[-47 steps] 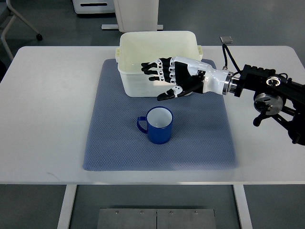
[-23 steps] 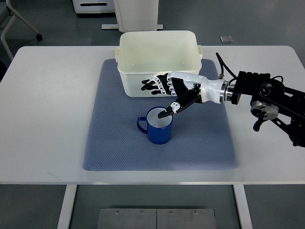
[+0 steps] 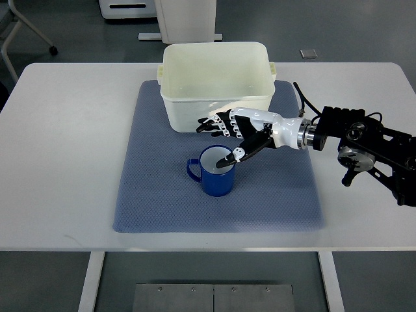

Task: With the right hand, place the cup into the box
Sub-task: 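Close the right hand fingers around the blue mug's rim, then lift the blue mug with the right hand up past the box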

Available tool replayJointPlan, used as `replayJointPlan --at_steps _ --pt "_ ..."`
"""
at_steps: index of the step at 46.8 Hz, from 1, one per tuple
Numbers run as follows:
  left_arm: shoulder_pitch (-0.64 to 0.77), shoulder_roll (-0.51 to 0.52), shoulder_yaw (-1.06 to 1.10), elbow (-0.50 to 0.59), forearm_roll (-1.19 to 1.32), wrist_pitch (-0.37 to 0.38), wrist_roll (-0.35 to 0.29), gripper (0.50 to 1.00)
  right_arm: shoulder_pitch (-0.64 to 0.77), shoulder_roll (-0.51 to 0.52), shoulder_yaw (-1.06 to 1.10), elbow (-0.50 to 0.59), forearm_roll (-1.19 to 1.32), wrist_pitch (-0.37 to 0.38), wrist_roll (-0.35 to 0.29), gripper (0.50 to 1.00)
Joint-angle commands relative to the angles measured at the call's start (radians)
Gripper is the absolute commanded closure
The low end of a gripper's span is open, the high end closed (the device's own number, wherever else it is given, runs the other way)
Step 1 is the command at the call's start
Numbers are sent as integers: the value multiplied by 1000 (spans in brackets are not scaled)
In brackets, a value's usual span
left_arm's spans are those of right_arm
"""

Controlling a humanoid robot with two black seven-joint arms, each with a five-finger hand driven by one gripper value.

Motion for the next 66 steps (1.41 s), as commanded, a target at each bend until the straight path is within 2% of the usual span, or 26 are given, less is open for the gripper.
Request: replayJointPlan --at_steps 1,53,57,58,59,61,62,66 --pt "0 0 0 0 0 0 0 500 -8 0 -5 0 -2 0 0 528" --pt "0 0 0 0 0 0 0 500 -75 69 -9 -98 -40 -1 3 534" --pt "0 0 -1 0 0 0 0 500 -75 69 -9 -98 -40 -1 5 628" --pt "0 0 0 0 0 0 0 500 -75 69 -9 -98 -40 -1 5 669" --pt "0 0 0 0 0 0 0 500 -75 69 -9 -100 -40 -1 3 736" --pt "0 0 0 0 0 0 0 500 -72 69 -9 -100 -40 0 3 922" --pt "0 0 0 0 0 0 0 500 -71 69 -9 -100 -40 0 2 1000" --pt "0 0 -1 0 0 0 0 500 -72 72 -3 -107 -35 -5 -4 1000"
